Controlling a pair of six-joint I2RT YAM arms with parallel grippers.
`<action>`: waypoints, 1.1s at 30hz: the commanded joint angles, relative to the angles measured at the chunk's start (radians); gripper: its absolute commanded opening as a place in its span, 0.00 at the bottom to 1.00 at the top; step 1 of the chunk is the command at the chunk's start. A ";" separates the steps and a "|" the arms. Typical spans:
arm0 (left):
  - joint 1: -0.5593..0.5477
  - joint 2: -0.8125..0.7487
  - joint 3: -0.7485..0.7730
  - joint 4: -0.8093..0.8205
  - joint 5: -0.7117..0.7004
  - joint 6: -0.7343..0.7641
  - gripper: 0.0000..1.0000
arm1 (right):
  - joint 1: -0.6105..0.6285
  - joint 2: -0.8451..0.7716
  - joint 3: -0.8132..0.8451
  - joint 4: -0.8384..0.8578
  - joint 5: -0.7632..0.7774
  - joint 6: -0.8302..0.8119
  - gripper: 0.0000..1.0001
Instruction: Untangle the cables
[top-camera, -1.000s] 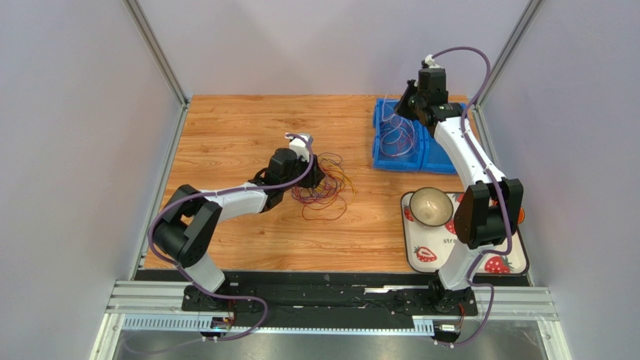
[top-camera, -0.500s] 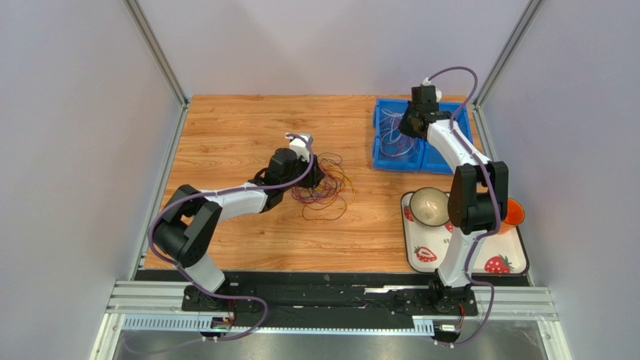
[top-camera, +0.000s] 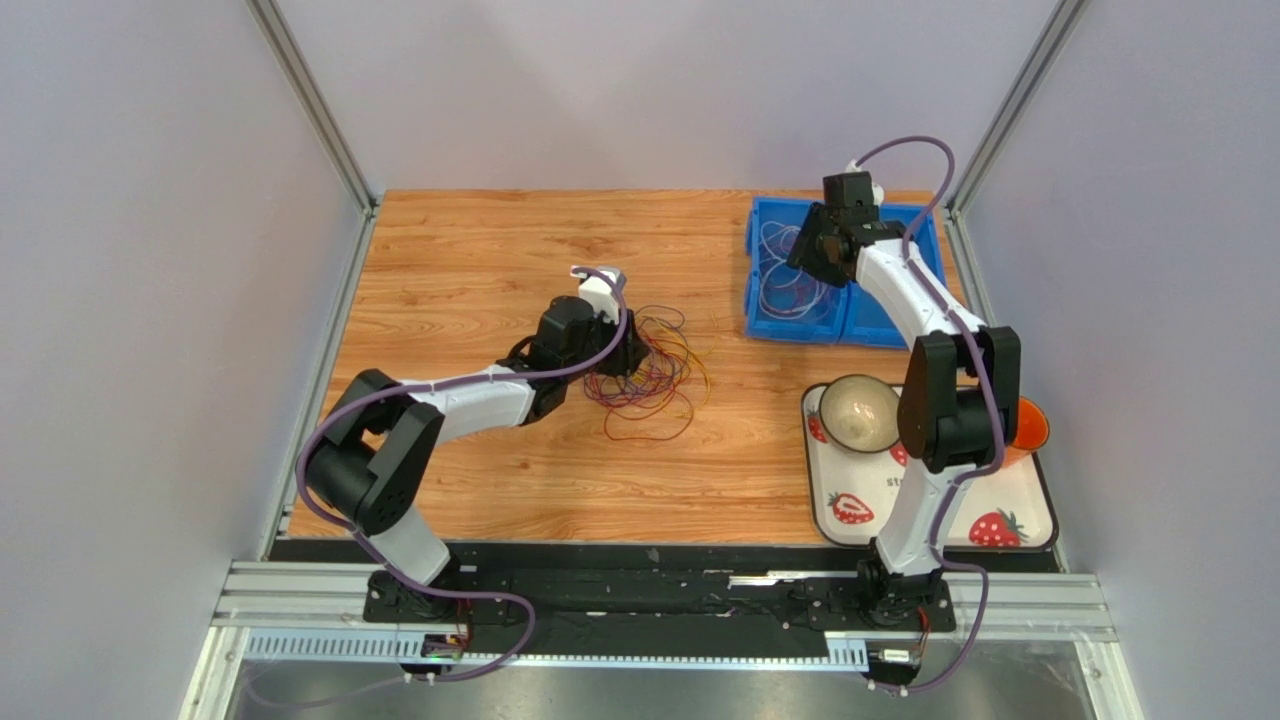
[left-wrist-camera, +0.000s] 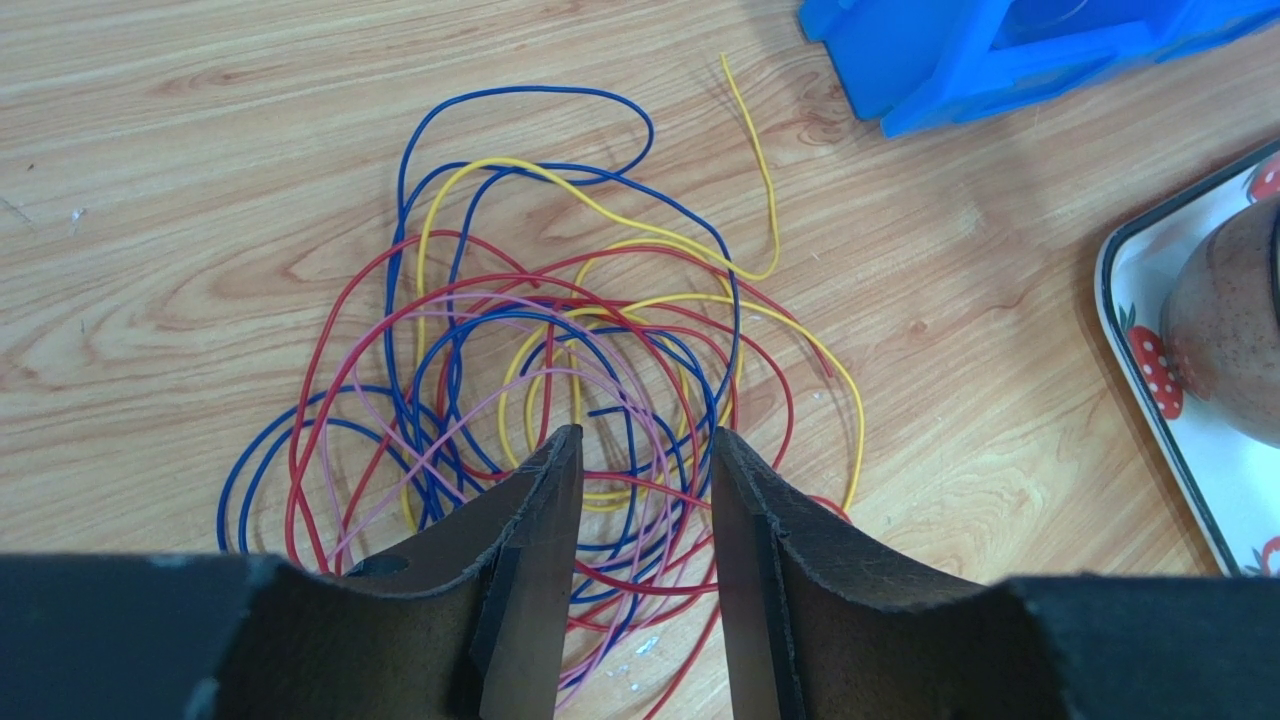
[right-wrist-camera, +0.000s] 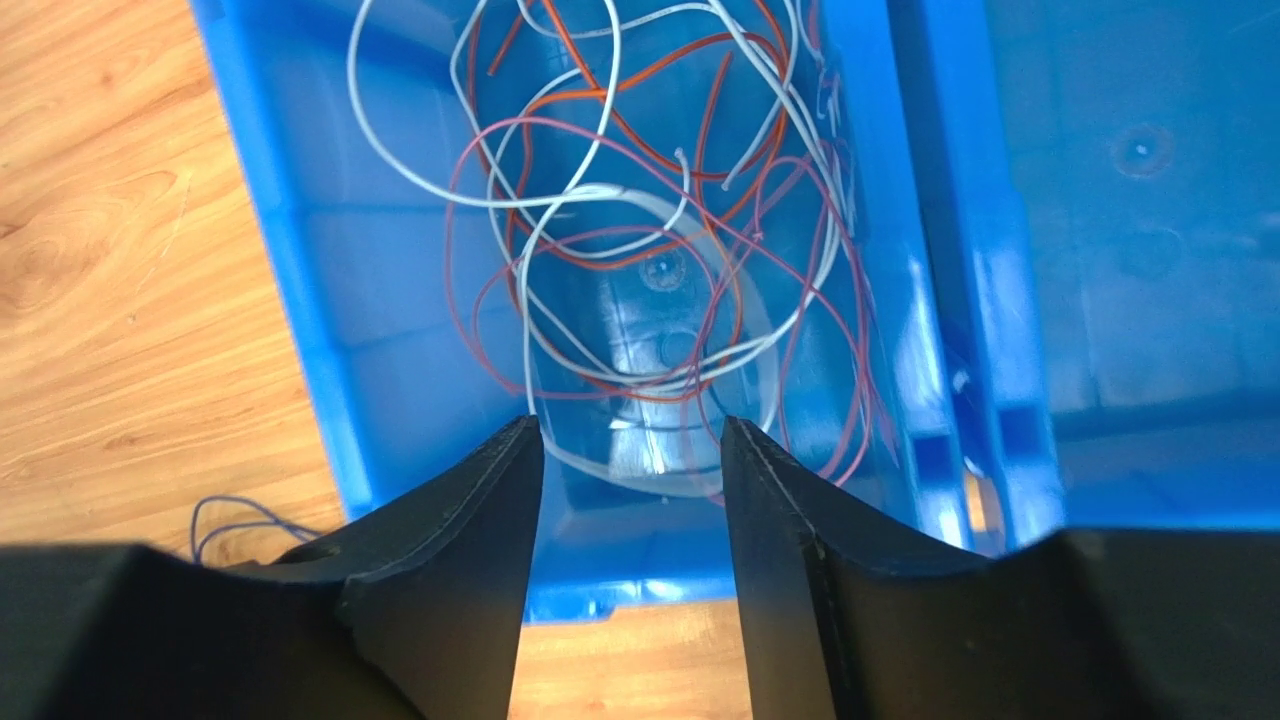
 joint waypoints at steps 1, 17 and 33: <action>-0.001 -0.031 0.002 0.040 0.000 0.015 0.45 | 0.022 -0.170 -0.007 -0.024 0.026 -0.010 0.53; -0.078 -0.120 -0.089 -0.007 -0.209 -0.045 0.47 | 0.289 -0.416 -0.278 -0.030 0.083 0.022 0.54; -0.087 -0.218 -0.159 -0.041 -0.427 -0.133 0.51 | 0.547 -0.326 -0.291 0.028 -0.044 -0.056 0.56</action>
